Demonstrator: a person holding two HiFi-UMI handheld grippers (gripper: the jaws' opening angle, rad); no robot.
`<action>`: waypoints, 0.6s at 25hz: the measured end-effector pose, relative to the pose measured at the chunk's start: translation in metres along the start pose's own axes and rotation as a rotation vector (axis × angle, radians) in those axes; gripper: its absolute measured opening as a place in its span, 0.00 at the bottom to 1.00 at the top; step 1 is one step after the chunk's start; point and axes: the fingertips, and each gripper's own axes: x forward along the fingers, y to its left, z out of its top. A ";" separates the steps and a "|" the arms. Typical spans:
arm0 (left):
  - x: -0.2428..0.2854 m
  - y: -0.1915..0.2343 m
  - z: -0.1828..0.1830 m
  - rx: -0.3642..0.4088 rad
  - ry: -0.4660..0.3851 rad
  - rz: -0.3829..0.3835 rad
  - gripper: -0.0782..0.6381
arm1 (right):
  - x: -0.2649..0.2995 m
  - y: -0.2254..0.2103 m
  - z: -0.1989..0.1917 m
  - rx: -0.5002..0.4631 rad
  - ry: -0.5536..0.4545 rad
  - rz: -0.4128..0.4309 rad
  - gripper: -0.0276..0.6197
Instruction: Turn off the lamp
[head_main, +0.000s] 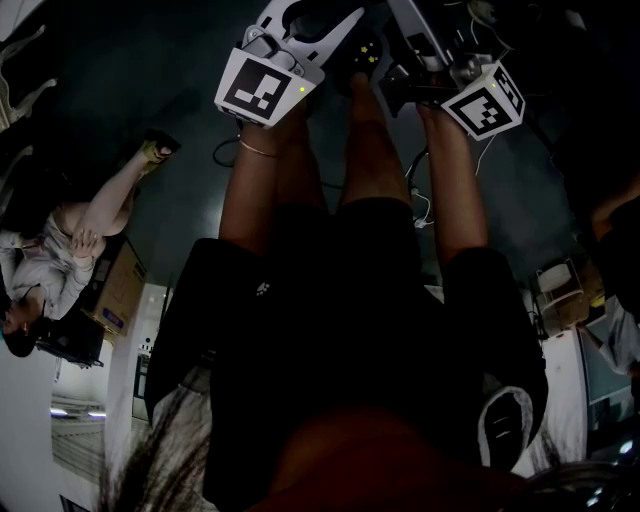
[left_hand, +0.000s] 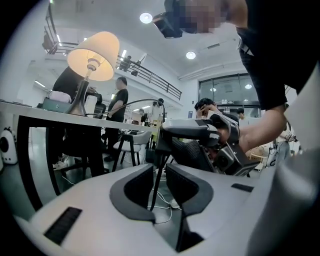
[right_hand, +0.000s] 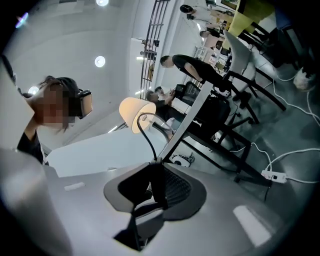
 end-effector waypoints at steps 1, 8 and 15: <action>0.001 0.000 0.000 0.000 0.000 -0.001 0.21 | 0.000 0.001 0.000 0.007 -0.002 0.004 0.16; 0.002 0.002 0.002 -0.004 -0.018 0.006 0.20 | 0.000 -0.002 0.000 0.051 -0.021 0.009 0.16; 0.001 -0.005 0.001 0.039 -0.003 -0.029 0.13 | 0.000 -0.002 -0.001 0.061 -0.033 0.017 0.16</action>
